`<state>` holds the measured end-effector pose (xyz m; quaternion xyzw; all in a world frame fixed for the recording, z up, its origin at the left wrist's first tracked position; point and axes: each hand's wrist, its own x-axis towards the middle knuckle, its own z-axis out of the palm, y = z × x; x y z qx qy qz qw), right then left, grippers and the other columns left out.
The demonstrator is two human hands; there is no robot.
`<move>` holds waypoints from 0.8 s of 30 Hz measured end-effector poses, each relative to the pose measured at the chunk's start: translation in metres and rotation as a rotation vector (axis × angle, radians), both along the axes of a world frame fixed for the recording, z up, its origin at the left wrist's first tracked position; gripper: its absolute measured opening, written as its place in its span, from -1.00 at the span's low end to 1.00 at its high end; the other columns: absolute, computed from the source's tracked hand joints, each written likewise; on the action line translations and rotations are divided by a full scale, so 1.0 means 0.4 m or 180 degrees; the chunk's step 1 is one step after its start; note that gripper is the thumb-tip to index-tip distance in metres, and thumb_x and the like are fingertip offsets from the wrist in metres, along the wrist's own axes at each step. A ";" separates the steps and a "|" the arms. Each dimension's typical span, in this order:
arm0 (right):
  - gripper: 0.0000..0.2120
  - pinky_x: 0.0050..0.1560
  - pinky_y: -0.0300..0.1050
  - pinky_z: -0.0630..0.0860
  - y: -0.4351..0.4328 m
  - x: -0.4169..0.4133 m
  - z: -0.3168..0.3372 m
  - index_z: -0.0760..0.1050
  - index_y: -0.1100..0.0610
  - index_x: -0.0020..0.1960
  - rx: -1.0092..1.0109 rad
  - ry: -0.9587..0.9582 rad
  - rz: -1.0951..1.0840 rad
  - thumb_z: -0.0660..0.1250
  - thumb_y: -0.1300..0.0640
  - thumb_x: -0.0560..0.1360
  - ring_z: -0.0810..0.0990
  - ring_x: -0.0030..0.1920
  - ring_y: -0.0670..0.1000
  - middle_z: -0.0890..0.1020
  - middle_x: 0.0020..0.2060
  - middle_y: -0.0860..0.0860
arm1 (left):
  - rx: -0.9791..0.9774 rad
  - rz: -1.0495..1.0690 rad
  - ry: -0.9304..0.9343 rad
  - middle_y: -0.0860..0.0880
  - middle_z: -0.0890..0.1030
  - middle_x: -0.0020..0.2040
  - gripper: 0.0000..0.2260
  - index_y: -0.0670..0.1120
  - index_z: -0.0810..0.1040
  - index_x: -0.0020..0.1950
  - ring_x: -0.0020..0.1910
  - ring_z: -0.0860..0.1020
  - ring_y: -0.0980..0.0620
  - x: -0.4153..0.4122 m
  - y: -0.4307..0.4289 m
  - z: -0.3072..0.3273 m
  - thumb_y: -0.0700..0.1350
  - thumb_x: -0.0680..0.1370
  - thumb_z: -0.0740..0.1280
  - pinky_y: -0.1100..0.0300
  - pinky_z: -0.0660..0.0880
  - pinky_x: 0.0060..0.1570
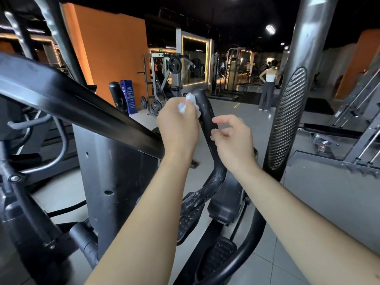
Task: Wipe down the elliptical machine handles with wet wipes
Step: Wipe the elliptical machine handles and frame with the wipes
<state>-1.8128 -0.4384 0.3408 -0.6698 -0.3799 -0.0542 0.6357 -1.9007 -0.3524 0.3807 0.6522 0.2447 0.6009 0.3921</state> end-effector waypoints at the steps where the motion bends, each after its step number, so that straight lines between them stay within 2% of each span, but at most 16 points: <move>1: -0.67 -0.01 -0.14 0.56 -0.001 0.001 0.000 0.55 -0.20 0.01 -0.0018 0.0006 -0.0002 0.35 0.26 0.55 0.68 -0.18 -0.11 0.67 0.03 0.08 | 0.0026 -0.0002 0.0025 0.07 0.63 -0.28 -0.75 -0.07 0.64 -0.12 -0.29 0.57 0.27 0.002 0.002 0.002 0.00 0.67 0.28 0.33 0.47 -0.26; 2: -0.68 -0.04 -0.14 0.54 -0.002 0.003 -0.001 0.55 -0.20 0.01 -0.0030 0.0009 0.0005 0.35 0.26 0.55 0.68 -0.19 -0.11 0.67 0.01 0.09 | 0.0008 -0.0085 0.0067 0.06 0.63 -0.28 -0.75 -0.07 0.64 -0.11 -0.29 0.58 0.25 0.006 0.005 -0.008 0.01 0.66 0.28 0.29 0.53 -0.21; 3: -0.68 -0.06 -0.14 0.54 -0.005 0.003 -0.004 0.56 -0.20 0.01 -0.0035 0.0007 0.0014 0.36 0.26 0.55 0.68 -0.21 -0.11 0.67 0.01 0.09 | -0.0050 -0.0210 0.0142 0.04 0.65 -0.28 -0.74 -0.05 0.63 -0.12 -0.26 0.62 0.17 0.013 0.008 -0.031 0.05 0.65 0.28 0.14 0.61 -0.14; 4: -0.67 -0.07 -0.14 0.54 -0.008 0.003 -0.006 0.56 -0.19 0.01 -0.0036 -0.0010 0.0015 0.36 0.27 0.55 0.68 -0.22 -0.11 0.67 0.00 0.09 | -0.0109 -0.0311 0.0282 0.01 0.67 -0.27 -0.72 -0.04 0.62 -0.13 -0.24 0.65 0.02 0.018 0.008 -0.059 0.09 0.64 0.27 -0.02 0.63 -0.12; 5: -0.67 -0.06 -0.14 0.55 -0.011 0.004 -0.009 0.56 -0.19 0.01 -0.0045 -0.0031 0.0015 0.35 0.28 0.55 0.68 -0.23 -0.12 0.67 0.00 0.09 | -0.0143 -0.0360 0.0468 -0.01 0.68 -0.27 -0.69 -0.05 0.62 -0.15 -0.24 0.65 -0.05 0.020 0.005 -0.087 0.11 0.63 0.26 -0.05 0.61 -0.14; 7: -0.66 -0.07 -0.17 0.52 -0.015 0.007 -0.012 0.55 -0.18 0.01 -0.0072 -0.0045 0.0027 0.35 0.29 0.55 0.67 -0.24 -0.14 0.67 0.00 0.10 | -0.0176 -0.0393 0.0701 -0.05 0.66 -0.30 -0.69 -0.11 0.61 -0.17 -0.31 0.61 -0.01 0.022 0.000 -0.120 0.04 0.65 0.27 0.08 0.51 -0.24; 9: -0.66 -0.07 -0.18 0.52 -0.014 0.011 -0.013 0.56 -0.18 0.00 -0.0073 -0.0018 0.0044 0.36 0.29 0.55 0.67 -0.24 -0.13 0.68 -0.03 0.12 | -0.0206 -0.0381 0.0503 -0.04 0.65 -0.32 -0.74 -0.10 0.62 -0.15 -0.32 0.60 -0.01 0.017 -0.003 -0.099 0.00 0.64 0.28 0.11 0.48 -0.26; 13: -0.68 -0.08 -0.13 0.53 -0.010 0.020 -0.014 0.58 -0.16 -0.01 -0.0067 0.0068 0.0063 0.36 0.29 0.54 0.66 -0.25 -0.08 0.69 -0.11 0.12 | -0.0198 -0.0345 -0.0004 -0.04 0.65 -0.29 -0.76 0.00 0.59 -0.13 -0.24 0.62 -0.16 0.027 0.008 -0.054 0.08 0.63 0.26 -0.09 0.59 -0.18; 17: -0.68 -0.09 -0.16 0.52 -0.017 0.023 -0.027 0.59 -0.14 0.01 -0.0027 0.0116 0.0090 0.35 0.31 0.55 0.66 -0.23 -0.06 0.69 -0.09 0.11 | -0.0489 -0.0634 0.0230 -0.06 0.67 -0.29 -0.72 -0.07 0.58 -0.14 -0.29 0.62 -0.19 0.033 -0.034 -0.141 0.09 0.62 0.28 -0.20 0.63 -0.19; 20: -0.71 -0.12 -0.15 0.50 -0.020 0.025 -0.040 0.59 -0.10 0.04 -0.0057 0.0214 0.0053 0.35 0.30 0.55 0.64 -0.26 -0.06 0.71 -0.22 0.04 | -0.0686 -0.0858 0.0515 -0.09 0.68 -0.29 -0.78 -0.08 0.58 -0.15 -0.31 0.61 -0.17 0.034 -0.038 -0.189 0.02 0.59 0.29 -0.23 0.62 -0.16; 22: -0.74 -0.12 -0.16 0.48 -0.021 0.026 -0.041 0.60 -0.06 0.05 -0.0056 0.0283 0.0056 0.35 0.30 0.55 0.61 -0.29 -0.08 0.70 -0.27 0.02 | -0.0699 -0.0811 0.0457 -0.08 0.68 -0.28 -0.83 -0.07 0.60 -0.15 -0.30 0.63 -0.16 0.029 -0.032 -0.168 -0.02 0.56 0.30 -0.19 0.64 -0.16; 24: -0.74 -0.10 -0.15 0.49 -0.022 0.024 -0.039 0.61 -0.05 0.05 -0.0049 0.0295 0.0081 0.35 0.30 0.56 0.62 -0.28 -0.10 0.71 -0.26 0.01 | -0.0626 -0.0653 0.0230 -0.06 0.69 -0.28 -0.81 -0.04 0.61 -0.14 -0.29 0.63 -0.14 0.023 -0.017 -0.133 0.00 0.60 0.31 -0.04 0.64 -0.18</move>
